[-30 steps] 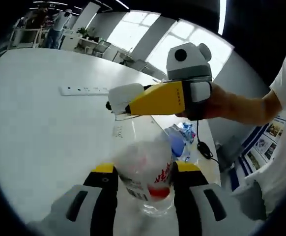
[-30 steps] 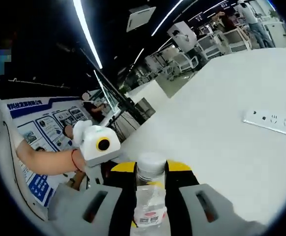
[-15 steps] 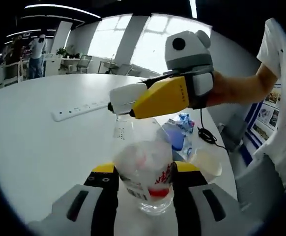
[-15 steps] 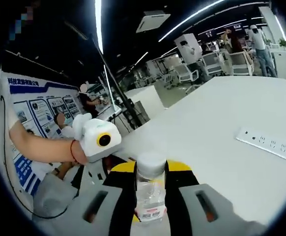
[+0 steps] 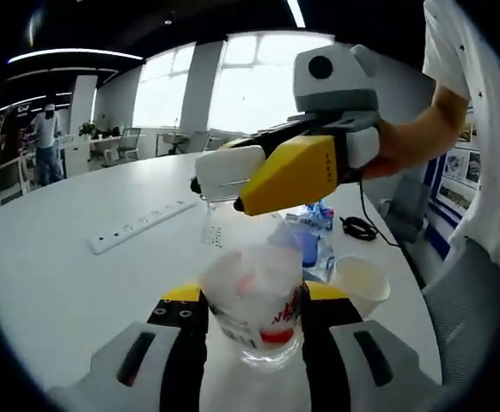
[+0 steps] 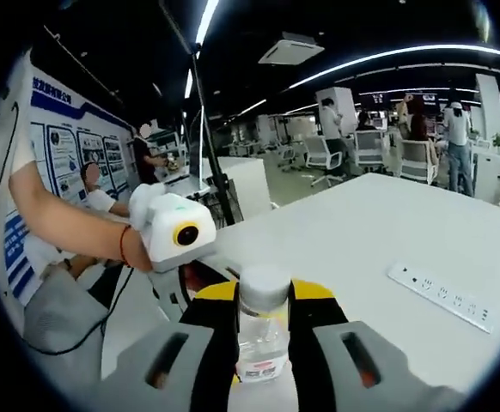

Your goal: Arrange the tabletop items into an orderly group along one side of the table until the central work area is clear of visible clutter.

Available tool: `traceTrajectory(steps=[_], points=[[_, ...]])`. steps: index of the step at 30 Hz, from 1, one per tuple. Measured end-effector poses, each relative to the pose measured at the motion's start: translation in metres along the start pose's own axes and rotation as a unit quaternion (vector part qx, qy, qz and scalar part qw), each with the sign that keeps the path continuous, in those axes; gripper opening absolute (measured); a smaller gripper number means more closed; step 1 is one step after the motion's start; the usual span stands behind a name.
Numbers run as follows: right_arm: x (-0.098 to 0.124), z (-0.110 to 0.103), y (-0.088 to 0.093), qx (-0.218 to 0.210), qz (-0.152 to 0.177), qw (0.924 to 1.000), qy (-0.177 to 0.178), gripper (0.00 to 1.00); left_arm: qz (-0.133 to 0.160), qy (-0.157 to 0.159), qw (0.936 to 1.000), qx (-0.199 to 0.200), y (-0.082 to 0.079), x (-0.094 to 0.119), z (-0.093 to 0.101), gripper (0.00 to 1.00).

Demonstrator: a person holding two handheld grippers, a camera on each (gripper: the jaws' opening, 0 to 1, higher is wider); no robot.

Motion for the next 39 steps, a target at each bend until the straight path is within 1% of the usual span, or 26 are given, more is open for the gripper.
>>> traceTrajectory(steps=[4, 6, 15, 17, 21, 27, 31, 33, 39], points=[[0.001, -0.006, 0.001, 0.018, 0.001, 0.9998, 0.006, 0.18, 0.003, 0.000, 0.9999, -0.011, 0.000, 0.000, 0.002, 0.41], [0.001, -0.008, 0.002, 0.035, -0.002, 0.9994, 0.008, 0.19, 0.004, -0.001, 0.9999, -0.014, 0.001, 0.000, 0.003, 0.41], [0.002, -0.016, 0.012, 0.062, -0.019, 0.9979, 0.001, 0.19, -0.001, -0.008, 0.9996, -0.027, 0.010, 0.001, 0.011, 0.41], [0.002, -0.020, 0.014, 0.083, -0.029, 0.9962, -0.003, 0.19, -0.002, -0.009, 0.9995, -0.031, 0.012, 0.001, 0.012, 0.41], [0.002, -0.026, 0.016, 0.109, -0.042, 0.9931, -0.011, 0.19, -0.002, -0.011, 0.9993, -0.035, 0.013, 0.001, 0.014, 0.40], [0.004, -0.027, 0.017, 0.120, -0.043, 0.9917, -0.019, 0.19, -0.001, -0.017, 0.9991, -0.039, 0.013, 0.001, 0.016, 0.40], [0.008, -0.028, 0.018, 0.112, -0.050, 0.9923, -0.019, 0.19, -0.003, -0.016, 0.9989, -0.045, 0.013, 0.001, 0.018, 0.40], [0.010, -0.028, 0.018, 0.103, -0.059, 0.9929, -0.016, 0.20, -0.005, -0.015, 0.9987, -0.048, 0.013, 0.000, 0.019, 0.40], [0.011, -0.030, 0.020, 0.110, -0.065, 0.9917, -0.015, 0.20, -0.011, -0.011, 0.9987, -0.048, 0.013, -0.001, 0.019, 0.40]])
Point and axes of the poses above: the point that each gripper's makers call its tool centre point, and the gripper's own axes: x roughly backward along the fingers, z roughly to its right, y roughly out of its underside, the point moved 3 cm from there along x, roughly backward along the fingers, and after that the axes turned 6 degrees about -y, right-handed, at the moved point
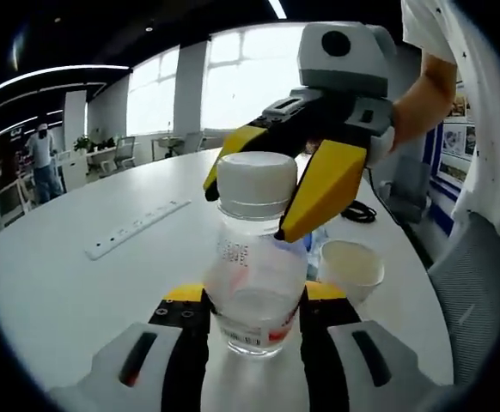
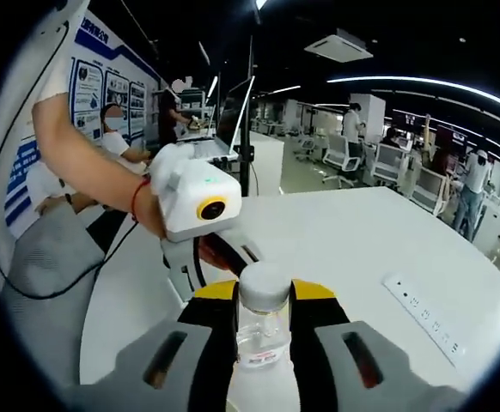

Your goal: Arrange the tabletop items into an orderly group along one side of the table until the central work area is clear of visible clutter.

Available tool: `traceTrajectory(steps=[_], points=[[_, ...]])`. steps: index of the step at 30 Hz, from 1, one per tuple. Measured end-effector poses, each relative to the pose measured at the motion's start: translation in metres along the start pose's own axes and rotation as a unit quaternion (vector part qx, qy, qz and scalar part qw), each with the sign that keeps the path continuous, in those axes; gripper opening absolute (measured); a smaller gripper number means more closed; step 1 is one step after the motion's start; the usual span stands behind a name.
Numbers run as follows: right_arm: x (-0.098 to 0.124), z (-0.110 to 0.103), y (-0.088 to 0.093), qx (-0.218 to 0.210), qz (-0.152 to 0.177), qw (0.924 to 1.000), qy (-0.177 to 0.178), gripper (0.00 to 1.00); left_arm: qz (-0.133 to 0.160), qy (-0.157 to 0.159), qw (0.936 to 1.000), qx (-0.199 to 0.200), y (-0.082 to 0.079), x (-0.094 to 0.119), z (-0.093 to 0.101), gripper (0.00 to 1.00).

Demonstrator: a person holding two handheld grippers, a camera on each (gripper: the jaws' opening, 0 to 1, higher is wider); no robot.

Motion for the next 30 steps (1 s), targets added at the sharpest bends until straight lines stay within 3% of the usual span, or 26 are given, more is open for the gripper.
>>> traceTrajectory(steps=[14, 30], points=[[0.002, -0.004, 0.000, -0.007, -0.003, 1.0000, 0.000, 0.23, -0.008, 0.005, 0.9999, 0.010, 0.000, 0.000, 0.004, 0.47], [0.015, 0.003, 0.002, -0.031, -0.001, 0.9993, 0.023, 0.37, -0.018, -0.002, 0.9995, 0.026, -0.003, 0.004, 0.004, 0.58]])
Point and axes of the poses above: the point that each gripper's makers call its tool centre point, and the gripper's own axes: x roughly backward along the fingers, z roughly to its right, y roughly out of its underside, the point moved 3 cm from there along x, roughly backward along the fingers, and after that the axes turned 6 degrees about -y, right-handed, at the moved point
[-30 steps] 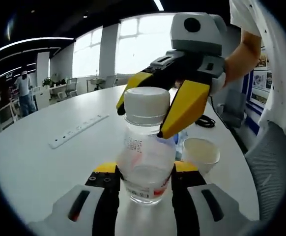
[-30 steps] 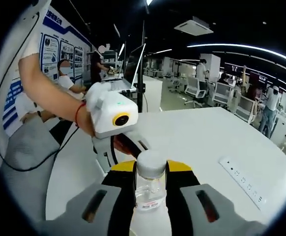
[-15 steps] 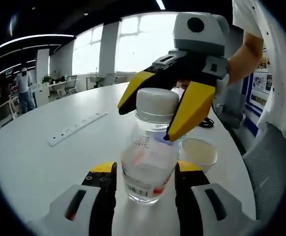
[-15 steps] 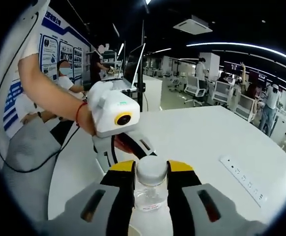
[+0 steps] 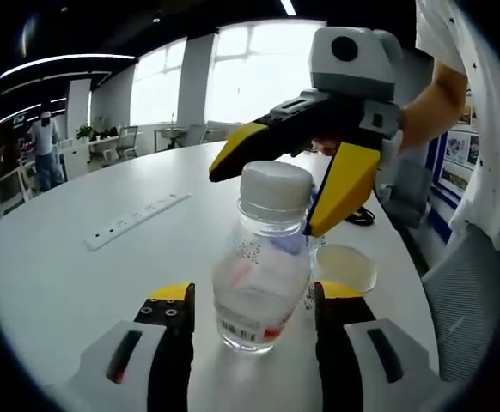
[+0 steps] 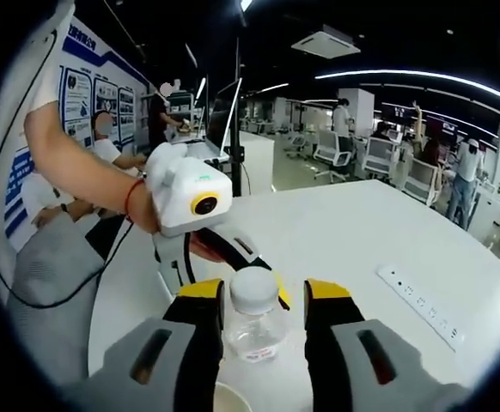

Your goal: Arrange the tabletop items into an orderly group along one side of the table until the central work area is clear of visible clutter.

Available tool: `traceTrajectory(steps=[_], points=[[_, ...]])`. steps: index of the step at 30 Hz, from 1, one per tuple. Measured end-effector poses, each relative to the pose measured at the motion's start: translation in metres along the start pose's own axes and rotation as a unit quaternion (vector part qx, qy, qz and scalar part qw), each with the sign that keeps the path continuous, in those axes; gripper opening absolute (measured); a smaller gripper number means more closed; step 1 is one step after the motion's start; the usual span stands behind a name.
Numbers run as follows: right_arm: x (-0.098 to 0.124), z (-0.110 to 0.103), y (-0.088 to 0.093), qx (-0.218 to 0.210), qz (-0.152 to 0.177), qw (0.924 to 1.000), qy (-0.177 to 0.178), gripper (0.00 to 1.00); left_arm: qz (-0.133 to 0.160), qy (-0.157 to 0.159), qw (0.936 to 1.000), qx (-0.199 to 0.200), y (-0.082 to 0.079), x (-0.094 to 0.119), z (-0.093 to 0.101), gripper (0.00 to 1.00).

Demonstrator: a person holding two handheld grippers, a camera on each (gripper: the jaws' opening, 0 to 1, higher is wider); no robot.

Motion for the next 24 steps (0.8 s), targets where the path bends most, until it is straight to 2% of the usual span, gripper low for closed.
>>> traceTrajectory(steps=[5, 11, 17, 24], points=[[0.008, 0.002, 0.002, -0.007, -0.003, 0.9999, 0.008, 0.39, -0.002, -0.003, 1.0000, 0.007, -0.001, 0.002, 0.001, 0.61], [0.016, 0.006, 0.007, -0.015, -0.010, 0.9996, 0.021, 0.46, -0.008, -0.014, 0.9996, 0.021, -0.003, 0.007, 0.002, 0.71], [0.032, 0.015, 0.013, -0.033, -0.014, 0.9985, 0.041, 0.48, -0.009, -0.022, 0.9994, 0.027, -0.005, 0.013, 0.004, 0.74], [0.045, 0.021, 0.026, -0.053, -0.031, 0.9964, 0.059, 0.55, -0.016, -0.036, 0.9985, 0.038, -0.005, 0.022, 0.006, 0.77]])
Point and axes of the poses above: the point that each gripper's makers call its tool centre point, and the gripper's own axes: x roughly backward along the fingers, z roughly to its right, y roughly out of its underside, the point moved 3 cm from there along x, roughly backward along the fingers, and after that the axes turned 6 degrees about -y, right-handed, at the moved point
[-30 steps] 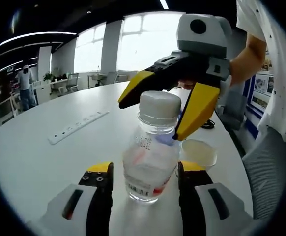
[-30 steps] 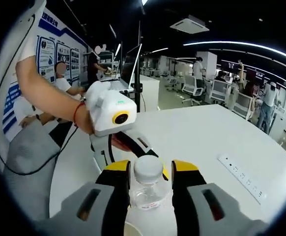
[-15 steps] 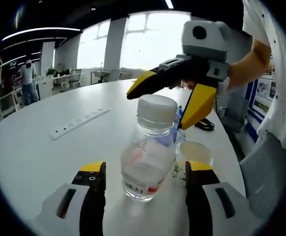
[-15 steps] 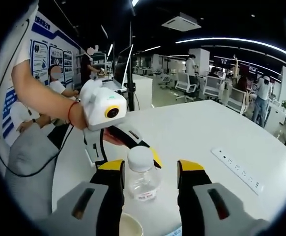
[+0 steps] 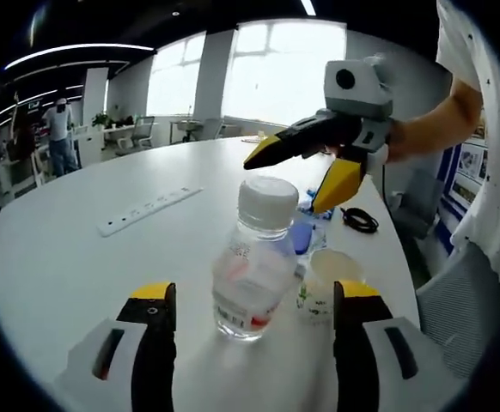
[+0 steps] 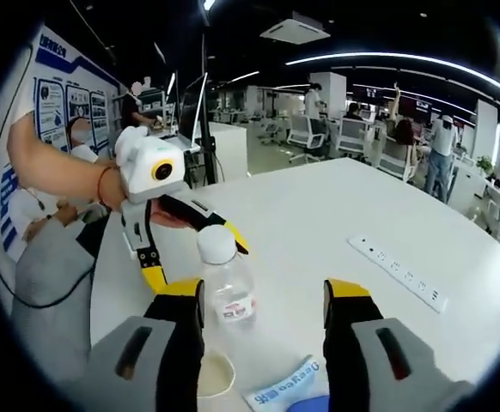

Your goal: Arrange the tabletop items into an orderly group along one side of the table until the central work area is clear of visible clutter.

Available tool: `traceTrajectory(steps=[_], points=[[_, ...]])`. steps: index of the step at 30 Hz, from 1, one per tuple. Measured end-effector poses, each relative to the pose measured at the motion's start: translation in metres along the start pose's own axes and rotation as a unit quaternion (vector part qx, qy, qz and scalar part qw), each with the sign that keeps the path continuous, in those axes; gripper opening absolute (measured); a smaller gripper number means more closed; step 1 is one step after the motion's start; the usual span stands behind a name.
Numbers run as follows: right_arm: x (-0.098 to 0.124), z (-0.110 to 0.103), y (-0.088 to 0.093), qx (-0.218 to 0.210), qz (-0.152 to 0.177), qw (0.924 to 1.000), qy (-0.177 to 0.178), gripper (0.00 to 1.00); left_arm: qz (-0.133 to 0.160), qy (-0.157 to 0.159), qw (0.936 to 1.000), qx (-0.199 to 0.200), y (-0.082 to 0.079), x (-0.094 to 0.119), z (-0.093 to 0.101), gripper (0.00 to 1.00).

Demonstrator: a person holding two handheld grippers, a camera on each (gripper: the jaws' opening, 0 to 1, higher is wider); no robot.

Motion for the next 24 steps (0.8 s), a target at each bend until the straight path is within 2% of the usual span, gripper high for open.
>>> traceTrajectory(steps=[13, 24], points=[[0.025, -0.001, 0.027, -0.001, -0.048, 0.9987, 0.018, 0.54, 0.006, -0.029, 0.9995, 0.011, -0.007, 0.026, 0.010, 0.78], [0.044, -0.004, 0.036, -0.014, -0.063, 0.9975, 0.029, 0.56, 0.008, -0.054, 0.9983, 0.019, -0.008, 0.048, 0.024, 0.78]])
Point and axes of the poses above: the point that each gripper's makers call its tool centre point, and the gripper's own axes: x roughly backward along the fingers, z roughly to its right, y roughly out of its underside, the point moved 3 cm from there along x, roughly backward along the fingers, and after that the axes turned 6 degrees about -y, right-handed, at the moved point
